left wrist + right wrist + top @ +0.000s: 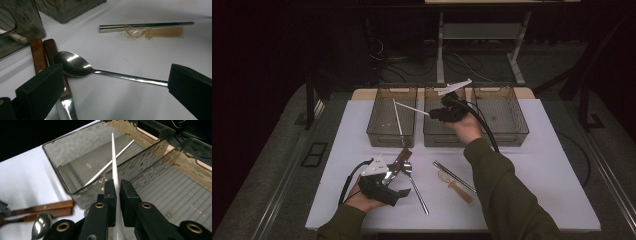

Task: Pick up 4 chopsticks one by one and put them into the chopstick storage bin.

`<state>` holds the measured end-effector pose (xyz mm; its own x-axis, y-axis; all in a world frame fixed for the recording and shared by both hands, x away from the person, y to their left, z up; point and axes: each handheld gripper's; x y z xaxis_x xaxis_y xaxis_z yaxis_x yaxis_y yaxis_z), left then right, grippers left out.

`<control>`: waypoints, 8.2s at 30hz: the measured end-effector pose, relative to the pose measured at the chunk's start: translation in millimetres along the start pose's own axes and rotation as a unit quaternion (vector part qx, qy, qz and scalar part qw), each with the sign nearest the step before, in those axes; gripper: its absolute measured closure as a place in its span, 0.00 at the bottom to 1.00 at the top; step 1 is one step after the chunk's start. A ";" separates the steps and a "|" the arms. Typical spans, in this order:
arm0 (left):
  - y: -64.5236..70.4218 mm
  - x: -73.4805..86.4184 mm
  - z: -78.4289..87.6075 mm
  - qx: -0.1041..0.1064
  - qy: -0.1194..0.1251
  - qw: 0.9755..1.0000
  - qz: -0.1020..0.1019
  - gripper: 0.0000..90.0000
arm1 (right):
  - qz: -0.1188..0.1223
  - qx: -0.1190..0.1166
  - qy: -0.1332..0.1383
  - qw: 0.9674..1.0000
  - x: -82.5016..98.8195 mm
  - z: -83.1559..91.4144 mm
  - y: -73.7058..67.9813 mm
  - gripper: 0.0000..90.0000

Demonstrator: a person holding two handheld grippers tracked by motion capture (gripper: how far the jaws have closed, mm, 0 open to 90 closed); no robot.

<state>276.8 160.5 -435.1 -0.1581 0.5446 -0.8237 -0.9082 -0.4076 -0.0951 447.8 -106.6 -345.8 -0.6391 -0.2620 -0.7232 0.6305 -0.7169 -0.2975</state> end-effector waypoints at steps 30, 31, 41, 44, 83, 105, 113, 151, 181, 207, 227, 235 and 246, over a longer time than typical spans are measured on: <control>-0.6 0.0 -0.4 0.003 0.007 1.000 0.003 0.00 | -0.003 0.064 -0.030 0.998 -41.7 -93.9 -40.4 0.93; -1.0 0.0 -0.5 0.003 0.007 1.000 0.003 0.00 | -0.001 0.068 -0.031 0.997 -42.4 -97.2 -41.4 0.93; -2.3 0.4 -0.4 0.004 0.012 1.000 0.006 0.00 | -0.002 0.060 -0.002 0.998 -51.4 -99.9 -48.6 0.70; -2.3 0.3 -0.3 0.004 0.011 1.000 0.004 0.00 | -0.008 0.049 -0.007 0.999 -52.2 -92.3 -47.0 0.64; -2.9 0.9 0.5 0.002 0.010 1.000 0.008 0.00 | 0.008 -0.053 0.020 0.998 31.5 35.4 2.2 0.40; 0.5 -0.4 2.4 -0.007 0.005 1.000 0.004 0.00 | -0.007 -0.058 0.023 0.998 107.1 95.8 34.3 0.40; 0.1 0.0 2.7 -0.010 0.003 1.000 0.006 0.00 | -0.008 -0.062 0.019 0.998 133.9 112.8 38.4 0.40; -0.3 -0.3 2.9 -0.012 0.002 1.000 0.005 0.00 | 0.054 -0.040 -0.152 0.986 222.5 119.0 9.0 0.85; 0.0 -0.7 2.4 -0.012 0.001 1.000 0.003 0.00 | 0.066 0.024 -0.152 0.986 213.8 118.1 33.4 0.90; -0.1 -1.0 1.7 -0.010 0.001 1.000 0.000 0.00 | 0.067 -0.047 -0.128 0.988 171.9 79.4 31.0 0.89; 0.1 -1.3 1.1 -0.010 0.001 1.000 0.000 0.00 | 0.073 -0.038 -0.140 0.987 177.1 73.7 31.5 0.92; 0.1 -1.3 1.1 -0.010 0.001 1.000 0.000 0.00 | 0.079 -0.029 -0.142 0.986 177.6 72.5 33.3 0.92; 0.1 -1.4 0.8 -0.009 -0.001 1.000 0.000 0.00 | 0.084 -0.024 -0.138 0.987 178.0 70.4 32.2 0.89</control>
<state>276.7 160.3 -433.5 -0.1580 0.5465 -0.8224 -0.9009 -0.4207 -0.1065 323.4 -221.9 -440.3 -0.6146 -0.5451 -0.5702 0.7539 -0.6185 -0.2214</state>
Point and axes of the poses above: each handheld gripper's, and its own axes: z roughly backward along the jaws, x roughly out of its underside, y roughly to its right, and after that the axes turned 15 degrees about -z, right-handed
